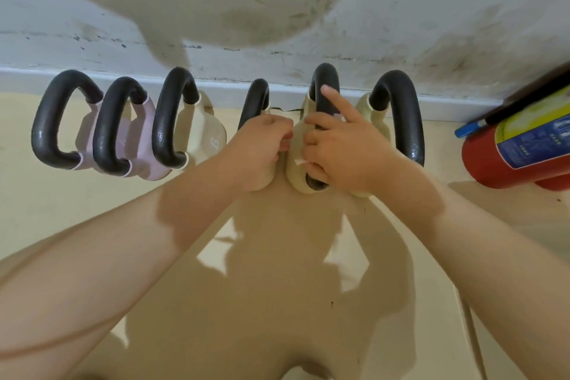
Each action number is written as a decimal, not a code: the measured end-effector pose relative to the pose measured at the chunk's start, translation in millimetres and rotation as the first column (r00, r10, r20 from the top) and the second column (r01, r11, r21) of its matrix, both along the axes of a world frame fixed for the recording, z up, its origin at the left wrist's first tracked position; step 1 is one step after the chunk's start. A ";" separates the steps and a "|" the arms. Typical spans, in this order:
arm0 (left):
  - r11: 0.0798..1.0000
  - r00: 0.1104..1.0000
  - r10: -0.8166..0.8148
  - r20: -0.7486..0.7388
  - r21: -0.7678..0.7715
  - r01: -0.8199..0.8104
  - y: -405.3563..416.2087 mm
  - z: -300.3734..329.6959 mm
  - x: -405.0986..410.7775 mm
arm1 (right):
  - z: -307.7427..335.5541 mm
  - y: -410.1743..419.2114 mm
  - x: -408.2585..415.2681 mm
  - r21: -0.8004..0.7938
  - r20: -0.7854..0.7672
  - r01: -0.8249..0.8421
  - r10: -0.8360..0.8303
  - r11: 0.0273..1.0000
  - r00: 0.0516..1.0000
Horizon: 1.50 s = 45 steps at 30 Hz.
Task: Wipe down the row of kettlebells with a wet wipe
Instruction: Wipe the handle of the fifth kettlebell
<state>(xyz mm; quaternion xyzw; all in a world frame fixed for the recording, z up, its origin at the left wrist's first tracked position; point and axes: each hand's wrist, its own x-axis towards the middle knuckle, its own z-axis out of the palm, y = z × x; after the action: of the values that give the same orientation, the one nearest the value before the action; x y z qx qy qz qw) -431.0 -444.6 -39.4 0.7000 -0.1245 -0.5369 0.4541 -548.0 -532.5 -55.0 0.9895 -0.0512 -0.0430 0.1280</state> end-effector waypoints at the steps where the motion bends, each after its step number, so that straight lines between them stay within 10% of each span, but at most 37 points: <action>1: 1.000 1.000 -0.001 0.010 -0.004 0.001 -0.2 0.2 1.0 | 4.7 -4.0 0.6 -0.046 -0.024 0.061 -0.062 0.997 0.998; 17: 0.976 0.973 -0.218 0.080 0.050 0.214 12.8 -2.1 -16.8 | -62.1 46.9 -32.5 -0.453 -0.132 -0.091 0.034 0.887 0.991; 25: 0.997 0.994 -0.071 0.079 -0.018 0.072 2.1 -0.5 -19.4 | -62.8 17.9 -49.1 -0.333 0.131 -0.174 0.228 0.927 0.965; 28: 0.997 0.996 -0.052 0.071 -0.050 0.056 2.4 -1.9 -18.4 | -49.1 9.2 -38.4 0.186 0.334 0.064 -0.125 0.980 0.934; 31: 0.998 0.998 -0.033 0.053 -0.056 0.036 -1.1 -5.9 -20.4 | -27.9 14.1 -7.9 0.861 0.184 0.177 -0.615 0.478 0.767; 36: 0.998 1.000 0.013 -0.019 -0.064 -0.014 -4.6 -10.3 -24.2 | -18.3 34.2 4.0 0.956 -0.226 -0.047 -0.826 -0.291 0.517; 45: 0.978 0.983 -0.137 -0.126 -0.177 0.113 -8.4 -22.2 -11.9 | -4.2 24.7 10.5 0.756 -0.573 -0.129 -0.744 -0.642 0.344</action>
<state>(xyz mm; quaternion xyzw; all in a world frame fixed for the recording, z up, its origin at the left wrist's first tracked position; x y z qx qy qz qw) -442.9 -453.0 -61.6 0.6108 -0.1818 -0.5990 0.4848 -537.5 -507.8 -59.3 0.3913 -0.5101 0.1688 -0.7471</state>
